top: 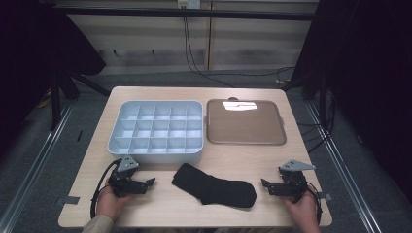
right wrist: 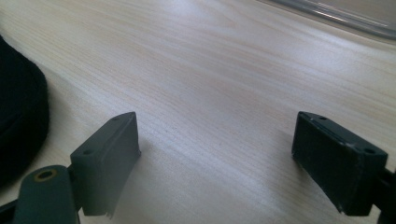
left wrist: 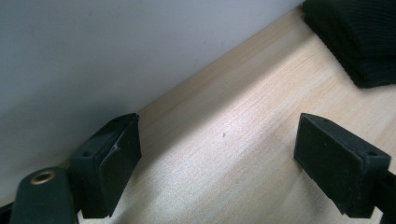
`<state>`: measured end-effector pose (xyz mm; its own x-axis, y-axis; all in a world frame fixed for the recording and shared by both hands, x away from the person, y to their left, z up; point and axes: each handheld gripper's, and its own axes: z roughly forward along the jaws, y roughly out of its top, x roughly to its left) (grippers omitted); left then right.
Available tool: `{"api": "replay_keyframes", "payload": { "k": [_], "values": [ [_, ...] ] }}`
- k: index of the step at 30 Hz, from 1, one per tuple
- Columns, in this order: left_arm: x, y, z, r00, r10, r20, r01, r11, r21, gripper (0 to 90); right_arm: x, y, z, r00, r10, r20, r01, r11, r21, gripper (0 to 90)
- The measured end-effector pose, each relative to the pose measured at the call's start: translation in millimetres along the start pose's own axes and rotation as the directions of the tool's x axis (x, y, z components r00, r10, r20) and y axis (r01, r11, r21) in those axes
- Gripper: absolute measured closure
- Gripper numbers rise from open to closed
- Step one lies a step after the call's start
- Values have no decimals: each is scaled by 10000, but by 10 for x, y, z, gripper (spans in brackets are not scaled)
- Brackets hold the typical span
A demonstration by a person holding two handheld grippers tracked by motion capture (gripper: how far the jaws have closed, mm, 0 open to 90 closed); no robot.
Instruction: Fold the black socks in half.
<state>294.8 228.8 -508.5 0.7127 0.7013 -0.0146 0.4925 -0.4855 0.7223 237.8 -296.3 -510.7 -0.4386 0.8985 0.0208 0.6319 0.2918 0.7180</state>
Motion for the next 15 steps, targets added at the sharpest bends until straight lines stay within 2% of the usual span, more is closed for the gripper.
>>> {"api": "replay_keyframes", "payload": {
  "k": [10,15],
  "values": [
    [-2,3,4,10000,45,57,-45,10000,28,129,0,0,-1,10000,4,9,-4,10000,4,145],
    [-20,11,16,9999,-3,150,1,9999,140,80,2,0,0,10000,32,33,-32,10000,5,143]
  ]
}}
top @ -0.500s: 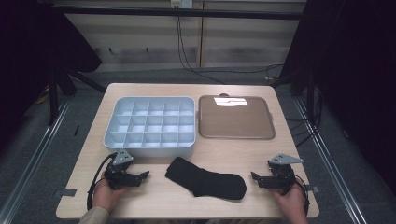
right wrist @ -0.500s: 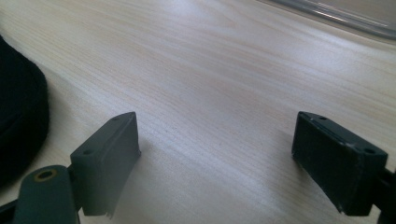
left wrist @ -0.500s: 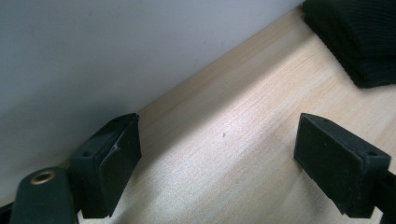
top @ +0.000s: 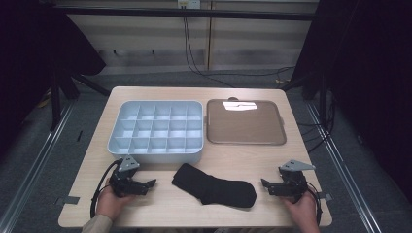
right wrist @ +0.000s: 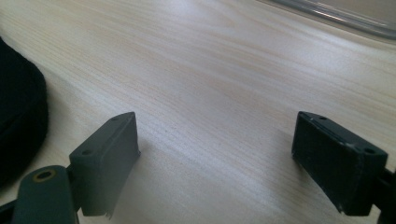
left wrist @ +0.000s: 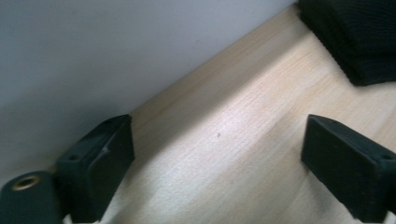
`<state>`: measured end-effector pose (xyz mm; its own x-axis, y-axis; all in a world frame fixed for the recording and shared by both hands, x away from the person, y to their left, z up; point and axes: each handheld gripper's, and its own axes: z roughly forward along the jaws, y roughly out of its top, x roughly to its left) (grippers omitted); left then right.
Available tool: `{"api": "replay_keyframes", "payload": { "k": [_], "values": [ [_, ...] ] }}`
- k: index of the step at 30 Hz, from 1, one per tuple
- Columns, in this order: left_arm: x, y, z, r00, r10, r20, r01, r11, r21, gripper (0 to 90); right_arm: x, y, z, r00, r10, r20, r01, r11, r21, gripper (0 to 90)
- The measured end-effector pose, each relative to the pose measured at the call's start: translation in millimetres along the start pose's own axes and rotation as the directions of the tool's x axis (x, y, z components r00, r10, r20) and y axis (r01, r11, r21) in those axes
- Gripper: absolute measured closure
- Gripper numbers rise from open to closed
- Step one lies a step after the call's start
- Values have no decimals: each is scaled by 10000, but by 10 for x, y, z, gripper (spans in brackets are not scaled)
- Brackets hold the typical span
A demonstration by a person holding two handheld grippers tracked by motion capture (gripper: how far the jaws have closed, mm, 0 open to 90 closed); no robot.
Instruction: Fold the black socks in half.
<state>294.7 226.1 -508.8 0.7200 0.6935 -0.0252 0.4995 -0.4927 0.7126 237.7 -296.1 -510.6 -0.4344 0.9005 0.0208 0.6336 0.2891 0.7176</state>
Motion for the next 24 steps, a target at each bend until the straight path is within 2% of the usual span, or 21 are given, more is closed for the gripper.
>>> {"api": "replay_keyframes", "payload": {
  "k": [1,4,5,6,7,8,13,17,20,24],
  "values": [
    [-19,29,-4,9999,-94,-73,96,9995,309,73,0,-1,1,10000,-14,14,14,10000,-21,143],
    [-26,57,-4,9998,-219,-29,220,9985,508,77,14,-5,-4,9999,114,118,-114,9999,-6,144],
    [-26,78,-18,9998,-176,-71,180,9971,733,81,18,-6,-5,9998,131,166,-131,9999,-28,146],
    [-37,85,-19,9994,-357,-38,359,9968,716,104,21,-9,-6,9997,148,186,-147,9999,-56,148],
    [-32,100,-33,9994,-326,80,319,9967,749,134,22,-10,-7,9997,135,188,-134,9999,-62,148],
    [-34,110,-39,9985,-448,329,424,9965,727,179,27,-12,-11,9997,157,180,-156,9999,-42,148],
    [-49,172,-47,9953,-793,553,729,9913,1093,225,51,-32,-36,9996,180,202,-179,9998,-65,159],
    [-93,226,-40,9957,-706,596,630,9907,1208,226,52,-41,-66,9998,158,152,-158,9999,-8,200],
    [-126,266,-41,9944,-792,692,708,9907,1162,226,58,-47,-84,9997,223,98,-223,9997,31,217],
    [-169,324,-40,9932,-779,860,668,9899,1254,226,71,-32,-100,9997,163,-169,-161,9998,99,258]
  ]
}}
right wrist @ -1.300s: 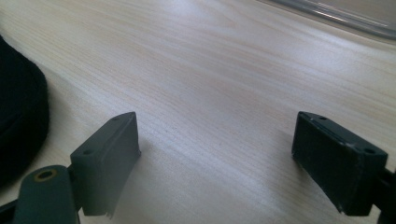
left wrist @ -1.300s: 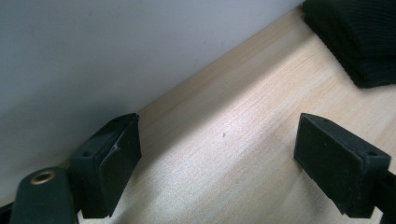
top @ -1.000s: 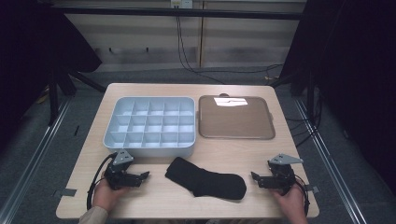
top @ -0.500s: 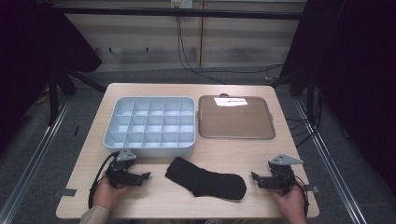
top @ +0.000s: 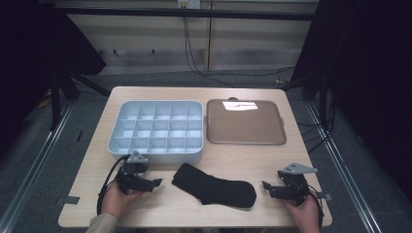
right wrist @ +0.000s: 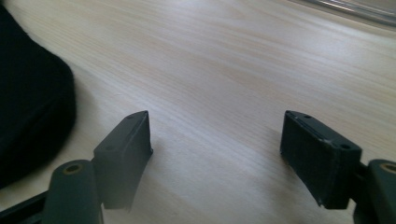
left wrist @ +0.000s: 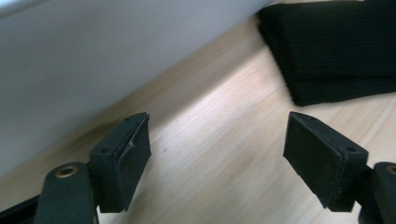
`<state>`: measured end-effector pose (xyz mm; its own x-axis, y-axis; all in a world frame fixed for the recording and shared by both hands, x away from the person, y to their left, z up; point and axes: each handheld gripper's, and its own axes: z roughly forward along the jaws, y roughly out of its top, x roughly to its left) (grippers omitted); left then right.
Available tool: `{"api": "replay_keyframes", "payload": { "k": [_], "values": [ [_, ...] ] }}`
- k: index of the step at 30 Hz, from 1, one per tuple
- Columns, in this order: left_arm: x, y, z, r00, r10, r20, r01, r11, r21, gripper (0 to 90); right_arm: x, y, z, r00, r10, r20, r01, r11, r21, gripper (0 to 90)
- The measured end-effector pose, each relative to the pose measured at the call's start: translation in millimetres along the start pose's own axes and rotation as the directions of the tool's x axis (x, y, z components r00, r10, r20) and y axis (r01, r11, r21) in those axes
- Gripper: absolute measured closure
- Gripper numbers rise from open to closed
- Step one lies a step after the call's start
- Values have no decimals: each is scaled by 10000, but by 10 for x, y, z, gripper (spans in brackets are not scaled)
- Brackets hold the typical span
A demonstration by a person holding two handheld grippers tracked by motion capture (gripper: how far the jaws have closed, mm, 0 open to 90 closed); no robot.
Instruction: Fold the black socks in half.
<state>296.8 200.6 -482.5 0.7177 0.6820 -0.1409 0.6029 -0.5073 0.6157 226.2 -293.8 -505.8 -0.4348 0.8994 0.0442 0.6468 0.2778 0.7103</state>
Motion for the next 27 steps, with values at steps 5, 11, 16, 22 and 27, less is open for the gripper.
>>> {"api": "replay_keyframes", "payload": {
  "k": [5,11,16,22,27],
  "values": [
    [-48,52,15,9987,-467,191,464,9988,138,230,51,27,-15,9985,-465,-284,469,9988,151,397],
    [-131,120,33,9989,-407,230,403,9990,179,242,71,22,-66,9949,-722,-700,734,9972,156,606],
    [-230,208,85,9988,-184,444,176,9997,181,244,131,-11,-154,9887,-1277,-788,1288,9916,89,756],
    [-295,282,173,9984,-194,525,177,9994,312,253,222,-59,-208,9738,-1649,-1568,1668,9860,-11,900],
    [-303,330,215,9980,-356,526,346,9992,190,289,326,-69,-169,9617,-1648,-2190,1706,9853,77,900]
  ]
}}
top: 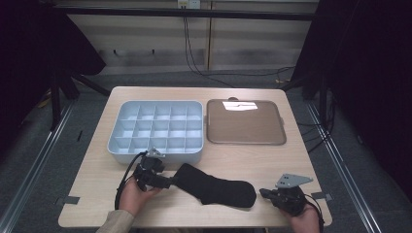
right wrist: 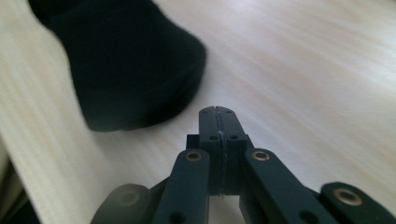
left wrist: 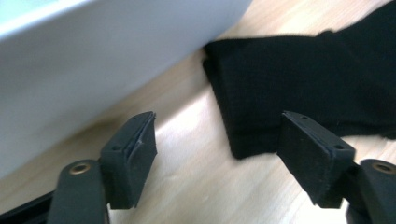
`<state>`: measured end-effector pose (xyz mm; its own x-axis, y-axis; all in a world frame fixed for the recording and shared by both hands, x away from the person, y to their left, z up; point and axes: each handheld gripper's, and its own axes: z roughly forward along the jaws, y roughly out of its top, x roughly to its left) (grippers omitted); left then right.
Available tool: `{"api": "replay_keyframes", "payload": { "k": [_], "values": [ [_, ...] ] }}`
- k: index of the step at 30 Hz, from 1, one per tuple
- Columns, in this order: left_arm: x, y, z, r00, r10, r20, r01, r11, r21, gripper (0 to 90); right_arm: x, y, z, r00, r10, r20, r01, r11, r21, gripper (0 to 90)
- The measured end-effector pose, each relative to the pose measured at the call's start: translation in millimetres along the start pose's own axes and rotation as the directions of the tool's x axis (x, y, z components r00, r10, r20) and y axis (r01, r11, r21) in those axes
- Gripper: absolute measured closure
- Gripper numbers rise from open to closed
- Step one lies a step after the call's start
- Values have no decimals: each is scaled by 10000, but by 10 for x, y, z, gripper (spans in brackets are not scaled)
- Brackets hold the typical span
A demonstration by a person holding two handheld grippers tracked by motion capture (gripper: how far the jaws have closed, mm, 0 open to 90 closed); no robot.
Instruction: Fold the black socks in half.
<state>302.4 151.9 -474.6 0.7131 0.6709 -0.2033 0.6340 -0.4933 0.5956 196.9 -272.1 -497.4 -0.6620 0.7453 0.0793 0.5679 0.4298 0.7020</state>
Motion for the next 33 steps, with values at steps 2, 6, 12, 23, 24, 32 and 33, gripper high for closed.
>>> {"api": "replay_keyframes", "payload": {
  "k": [2,6,12,23,24,32,33],
  "values": [
    [-5,19,20,9998,-206,-51,206,9998,80,297,35,-2,19,9998,-182,-41,183,9997,134,900],
    [-14,40,81,9999,-152,75,149,9990,429,316,40,12,41,9996,-169,-216,171,9998,102,900],
    [-31,87,80,9993,-351,158,348,9993,168,388,52,32,65,9989,-225,-400,229,9997,98,900],
    [-104,161,208,9997,-211,76,203,9958,893,524,70,39,69,9980,-186,-607,196,9997,169,900],
    [-103,161,219,9996,-260,91,249,9949,979,546,78,39,65,9978,-230,-625,243,9995,202,900],
    [-93,144,212,9987,-432,259,399,9925,1155,683,96,42,66,9977,-280,-624,295,9993,229,898],
    [-94,145,211,9987,-444,247,411,9920,1192,689,97,42,67,9976,-273,-635,287,9993,224,897]
  ]
}}
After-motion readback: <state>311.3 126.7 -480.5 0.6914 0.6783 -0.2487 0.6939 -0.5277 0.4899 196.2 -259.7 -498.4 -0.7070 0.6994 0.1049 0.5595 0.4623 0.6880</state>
